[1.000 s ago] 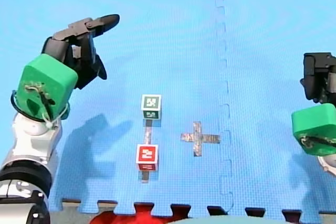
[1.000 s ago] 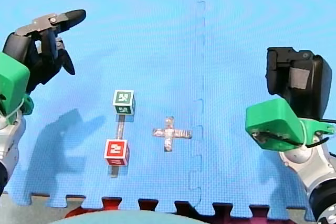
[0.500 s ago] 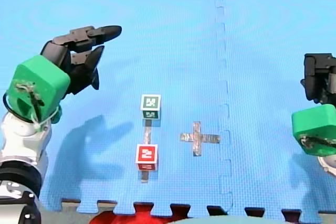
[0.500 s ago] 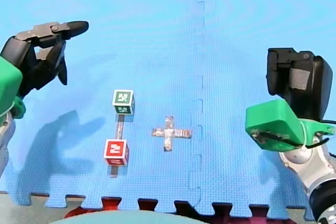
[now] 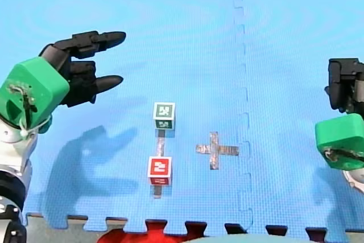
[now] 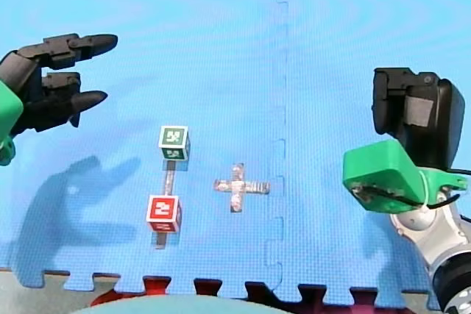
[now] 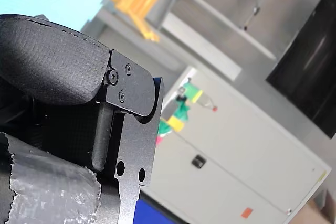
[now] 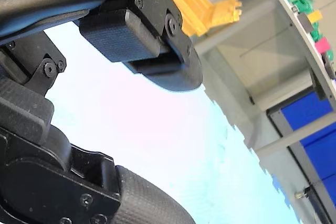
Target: Stack cube left
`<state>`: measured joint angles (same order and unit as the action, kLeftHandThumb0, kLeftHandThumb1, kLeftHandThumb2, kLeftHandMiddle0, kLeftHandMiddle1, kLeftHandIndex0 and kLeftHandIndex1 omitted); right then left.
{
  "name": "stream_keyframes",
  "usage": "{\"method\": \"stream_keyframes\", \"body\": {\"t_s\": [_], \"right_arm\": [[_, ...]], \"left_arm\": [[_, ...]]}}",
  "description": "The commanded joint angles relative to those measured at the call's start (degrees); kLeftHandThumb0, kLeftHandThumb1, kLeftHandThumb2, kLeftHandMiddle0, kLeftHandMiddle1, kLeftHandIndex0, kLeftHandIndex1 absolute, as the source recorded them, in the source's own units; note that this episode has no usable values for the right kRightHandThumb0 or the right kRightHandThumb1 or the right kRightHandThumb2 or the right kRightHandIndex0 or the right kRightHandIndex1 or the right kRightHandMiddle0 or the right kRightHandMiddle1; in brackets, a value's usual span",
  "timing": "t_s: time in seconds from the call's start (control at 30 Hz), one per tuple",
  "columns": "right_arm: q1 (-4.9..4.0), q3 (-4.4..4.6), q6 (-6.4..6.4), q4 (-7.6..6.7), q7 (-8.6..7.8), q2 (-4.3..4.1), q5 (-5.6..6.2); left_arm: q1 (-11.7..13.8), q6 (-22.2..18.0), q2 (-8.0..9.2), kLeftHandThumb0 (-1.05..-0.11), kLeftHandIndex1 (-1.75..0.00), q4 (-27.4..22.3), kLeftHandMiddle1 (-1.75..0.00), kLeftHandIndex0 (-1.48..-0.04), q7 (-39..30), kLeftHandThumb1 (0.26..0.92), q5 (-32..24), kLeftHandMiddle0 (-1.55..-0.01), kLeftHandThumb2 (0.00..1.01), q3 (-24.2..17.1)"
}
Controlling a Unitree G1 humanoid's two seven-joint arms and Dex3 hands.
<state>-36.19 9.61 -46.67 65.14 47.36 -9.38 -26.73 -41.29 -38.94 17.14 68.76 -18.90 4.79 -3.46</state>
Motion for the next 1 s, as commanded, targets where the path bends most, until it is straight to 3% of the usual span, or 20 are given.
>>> {"method": "stream_keyframes", "body": {"t_s": [0.0, 0.13, 0.27, 0.67, 0.9, 0.97], "right_arm": [[0.23, -0.32, -0.06, -0.11, -0.20, -0.02, 0.43], [0.23, -0.54, -0.11, -0.10, -0.66, 0.02, 0.76], [0.02, -0.70, 0.04, 0.12, -0.87, 0.10, 0.84], [0.01, -0.78, -0.11, 0.15, -0.50, 0.30, 0.59], [0.23, -0.79, -0.36, 0.00, -0.49, 0.30, 0.56], [0.30, -0.80, -0.44, -0.08, -0.48, 0.30, 0.57]], "left_arm": [[0.2, 0.3, 1.44, -1.018, 0.00, -0.6, -1.75, -0.54, -2.2, 0.732, 0.0, -0.93, 0.00, 0.5], [0.6, 2.0, 2.56, -0.908, -0.07, -1.8, -1.75, -0.71, -7.5, 0.685, -1.8, -0.93, 0.00, 0.2], [2.1, 4.0, 2.42, -0.864, -0.07, -4.6, -1.75, -0.79, -10.4, 0.665, -4.3, -0.93, 0.00, -0.8], [8.3, 3.0, 2.11, -0.853, -0.07, -14.0, -1.75, -0.89, -4.6, 0.652, -4.4, -0.94, 0.00, -0.9], [12.2, 3.6, 0.60, -0.849, -0.06, -20.1, -1.75, -0.93, -2.3, 0.657, -3.5, -0.94, 0.00, 0.5], [13.4, 4.2, 0.16, -0.796, -0.06, -21.9, -1.75, -0.97, -1.1, 0.656, -3.1, -0.94, 0.00, 0.9]]}}
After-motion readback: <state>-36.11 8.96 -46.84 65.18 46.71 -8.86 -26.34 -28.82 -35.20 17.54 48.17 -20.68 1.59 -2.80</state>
